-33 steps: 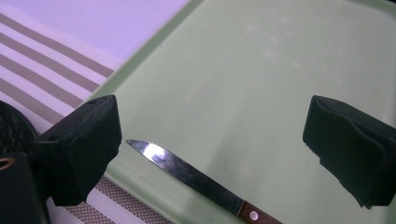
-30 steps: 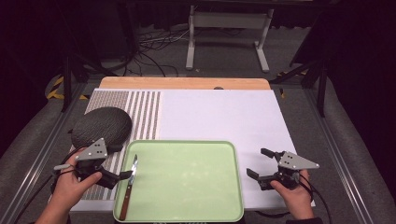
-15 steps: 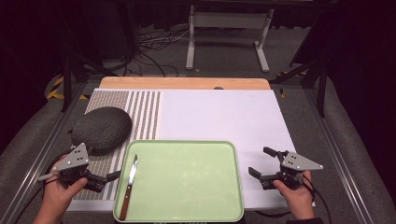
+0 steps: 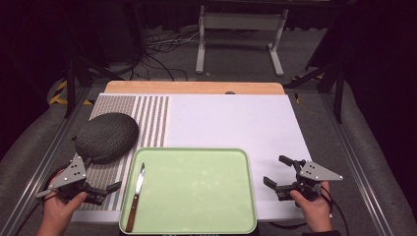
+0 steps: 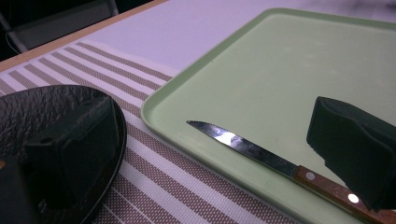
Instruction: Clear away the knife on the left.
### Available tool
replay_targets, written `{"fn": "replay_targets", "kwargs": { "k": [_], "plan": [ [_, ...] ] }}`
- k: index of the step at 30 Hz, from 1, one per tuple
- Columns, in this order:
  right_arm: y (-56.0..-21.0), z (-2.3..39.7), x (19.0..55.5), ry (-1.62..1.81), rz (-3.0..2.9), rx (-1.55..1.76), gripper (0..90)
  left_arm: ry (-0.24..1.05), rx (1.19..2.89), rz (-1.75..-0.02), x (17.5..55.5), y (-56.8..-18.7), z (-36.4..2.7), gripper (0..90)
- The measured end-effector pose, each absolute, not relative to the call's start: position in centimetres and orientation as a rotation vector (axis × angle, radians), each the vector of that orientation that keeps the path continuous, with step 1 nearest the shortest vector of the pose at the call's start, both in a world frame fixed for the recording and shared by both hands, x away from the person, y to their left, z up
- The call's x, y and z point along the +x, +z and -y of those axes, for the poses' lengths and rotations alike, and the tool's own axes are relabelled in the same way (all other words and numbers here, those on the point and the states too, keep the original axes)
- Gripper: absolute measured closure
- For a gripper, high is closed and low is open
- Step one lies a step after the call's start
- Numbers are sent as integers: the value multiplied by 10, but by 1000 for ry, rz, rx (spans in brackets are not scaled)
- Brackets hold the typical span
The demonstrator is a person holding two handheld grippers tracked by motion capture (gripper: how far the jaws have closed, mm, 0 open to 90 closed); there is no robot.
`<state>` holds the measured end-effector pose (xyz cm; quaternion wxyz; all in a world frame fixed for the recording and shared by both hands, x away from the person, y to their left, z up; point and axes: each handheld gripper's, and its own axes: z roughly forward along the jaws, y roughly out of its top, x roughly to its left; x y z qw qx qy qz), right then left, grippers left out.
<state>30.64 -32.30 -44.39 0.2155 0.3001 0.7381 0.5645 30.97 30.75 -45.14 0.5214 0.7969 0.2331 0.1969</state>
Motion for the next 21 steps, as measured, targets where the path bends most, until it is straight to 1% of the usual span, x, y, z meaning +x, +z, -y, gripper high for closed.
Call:
{"fn": "replay_targets", "kwargs": {
  "k": [5,13,17,21],
  "plan": [
    [-446,324,306,1567,-2047,836,30,457,1858,-571,312,-460,-310,32],
    [-449,325,307,1559,-2054,843,31,438,1860,-570,312,-463,-309,32],
    [-449,325,307,1560,-2052,846,32,404,1850,-578,312,-464,-311,32],
    [-449,325,307,1556,-2055,843,32,405,1841,-578,311,-462,-311,28]
  ]
}}
